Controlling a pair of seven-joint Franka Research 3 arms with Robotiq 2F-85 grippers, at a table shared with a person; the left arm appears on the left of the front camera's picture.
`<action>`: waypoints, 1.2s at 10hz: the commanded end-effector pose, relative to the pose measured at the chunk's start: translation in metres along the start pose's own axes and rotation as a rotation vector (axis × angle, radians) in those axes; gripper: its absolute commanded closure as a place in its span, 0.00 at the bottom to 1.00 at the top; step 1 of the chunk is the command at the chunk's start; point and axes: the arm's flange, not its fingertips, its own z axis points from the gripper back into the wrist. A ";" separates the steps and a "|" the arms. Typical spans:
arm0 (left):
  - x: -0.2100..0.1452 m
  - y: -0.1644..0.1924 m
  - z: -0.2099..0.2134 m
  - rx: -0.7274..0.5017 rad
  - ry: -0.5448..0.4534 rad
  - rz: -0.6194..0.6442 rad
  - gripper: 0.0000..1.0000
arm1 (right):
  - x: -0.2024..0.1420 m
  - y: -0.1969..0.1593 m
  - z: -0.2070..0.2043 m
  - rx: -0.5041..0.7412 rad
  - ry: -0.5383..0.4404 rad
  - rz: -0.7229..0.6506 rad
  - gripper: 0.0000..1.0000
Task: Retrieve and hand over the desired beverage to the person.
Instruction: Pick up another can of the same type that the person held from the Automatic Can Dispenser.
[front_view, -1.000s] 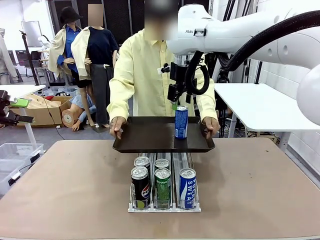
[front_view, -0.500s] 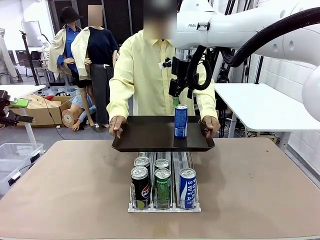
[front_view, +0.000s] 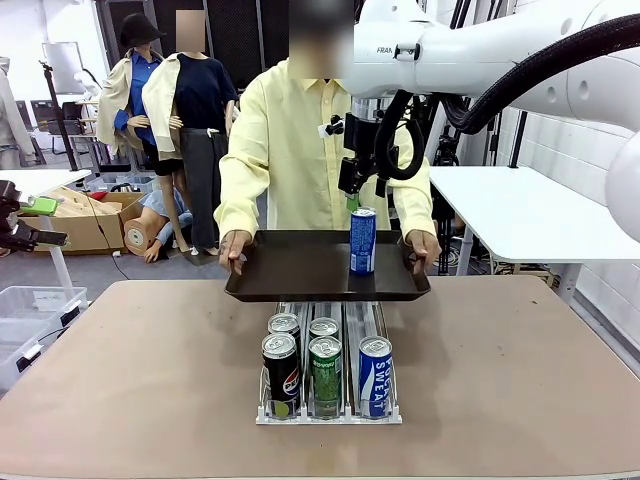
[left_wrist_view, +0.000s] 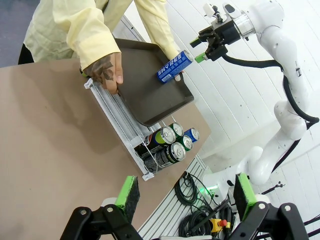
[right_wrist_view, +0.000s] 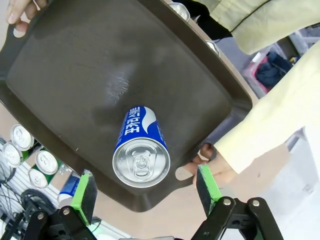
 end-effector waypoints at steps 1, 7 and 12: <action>0.001 -0.002 0.001 -0.018 -0.019 -0.005 0.00 | 0.001 0.000 0.000 0.003 -0.008 -0.001 0.00; 0.001 -0.002 0.001 -0.018 -0.019 -0.005 0.00 | 0.001 0.000 0.000 0.003 -0.008 -0.001 0.00; 0.001 -0.002 0.001 -0.018 -0.019 -0.005 0.00 | -0.055 -0.001 0.046 0.118 -0.127 -0.100 0.00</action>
